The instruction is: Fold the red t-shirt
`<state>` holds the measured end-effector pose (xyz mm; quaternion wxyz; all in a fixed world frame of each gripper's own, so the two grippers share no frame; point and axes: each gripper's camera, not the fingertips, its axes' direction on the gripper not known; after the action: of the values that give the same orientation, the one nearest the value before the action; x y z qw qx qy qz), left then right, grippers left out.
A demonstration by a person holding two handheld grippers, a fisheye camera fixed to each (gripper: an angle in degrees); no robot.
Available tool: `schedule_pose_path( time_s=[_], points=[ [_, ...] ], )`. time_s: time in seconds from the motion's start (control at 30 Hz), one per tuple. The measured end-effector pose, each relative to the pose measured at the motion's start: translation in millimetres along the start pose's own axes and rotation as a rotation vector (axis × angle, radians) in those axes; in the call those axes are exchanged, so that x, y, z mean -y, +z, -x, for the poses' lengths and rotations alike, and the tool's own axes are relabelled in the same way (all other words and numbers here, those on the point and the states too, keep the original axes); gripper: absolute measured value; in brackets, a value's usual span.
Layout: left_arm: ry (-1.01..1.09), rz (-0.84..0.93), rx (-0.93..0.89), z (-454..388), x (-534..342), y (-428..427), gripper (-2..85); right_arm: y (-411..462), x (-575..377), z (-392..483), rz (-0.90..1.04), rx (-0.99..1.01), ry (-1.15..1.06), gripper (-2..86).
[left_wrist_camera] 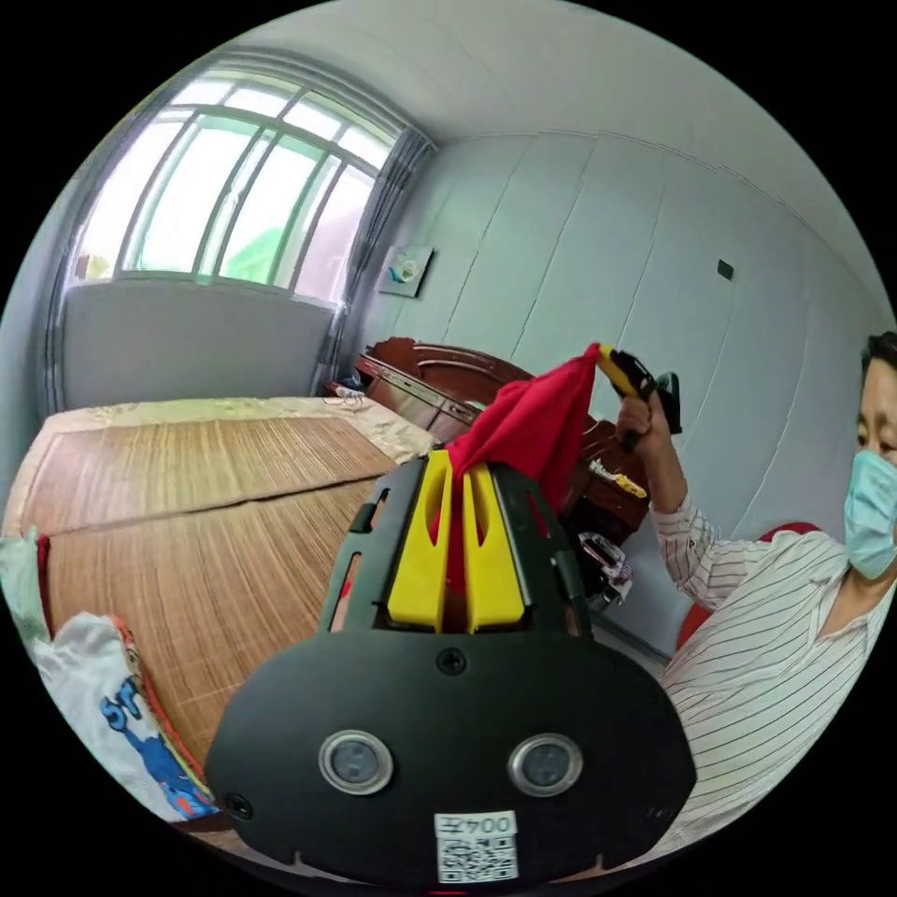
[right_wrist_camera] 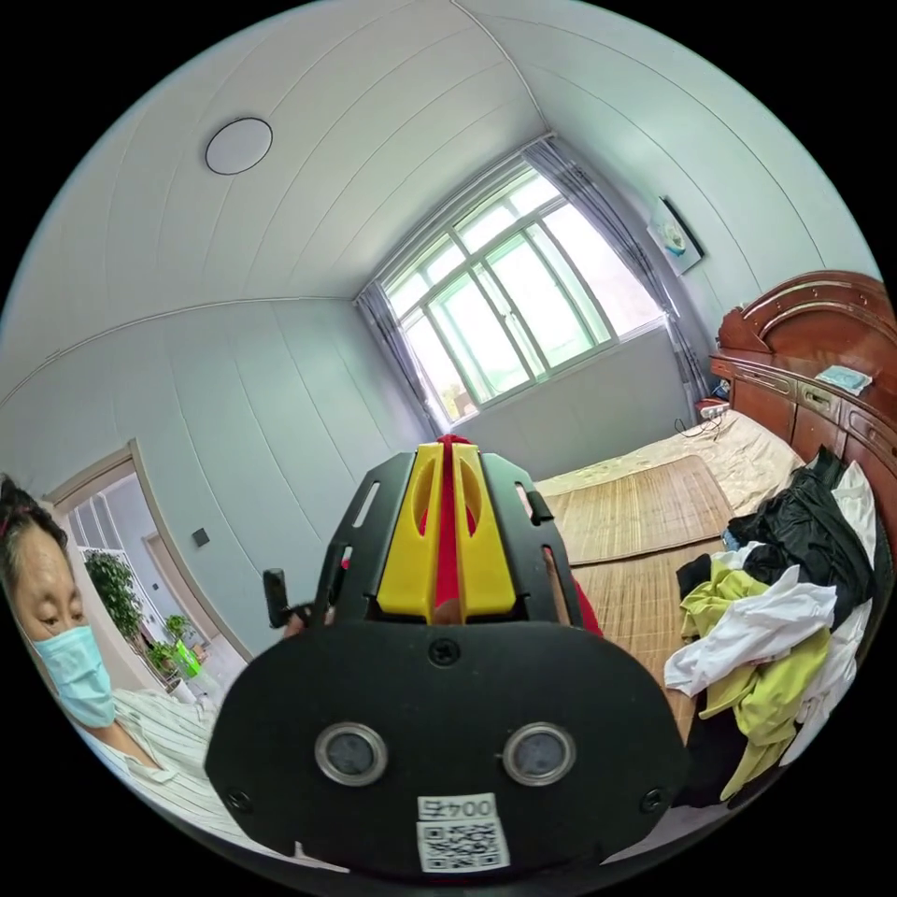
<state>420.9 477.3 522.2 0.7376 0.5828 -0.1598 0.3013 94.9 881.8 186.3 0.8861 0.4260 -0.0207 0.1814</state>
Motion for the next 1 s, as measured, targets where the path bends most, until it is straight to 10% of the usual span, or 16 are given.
schedule_pose_path(
  time_s=[0.27, 0.53, 0.8, 1.0],
  points=[
    [0.274, -0.004, 0.296, -79, 127, -110, 0.4, 66, 48, 59, 0.007, 0.059, -0.149, 0.8],
    [0.230, 0.098, 0.183, -88, 31, -109, 0.8, 143, 1, 62, 0.153, 0.127, -0.142, 1.1],
    [-0.330, 0.242, -0.321, -13, -186, 86, 2.2, 236, -132, -51, 0.464, -0.120, 0.176, 3.1],
    [-0.628, 0.241, -0.361, 11, -290, 224, 3.0, 230, -248, -137, 0.511, -0.275, 0.612, 12.7]
  ],
)
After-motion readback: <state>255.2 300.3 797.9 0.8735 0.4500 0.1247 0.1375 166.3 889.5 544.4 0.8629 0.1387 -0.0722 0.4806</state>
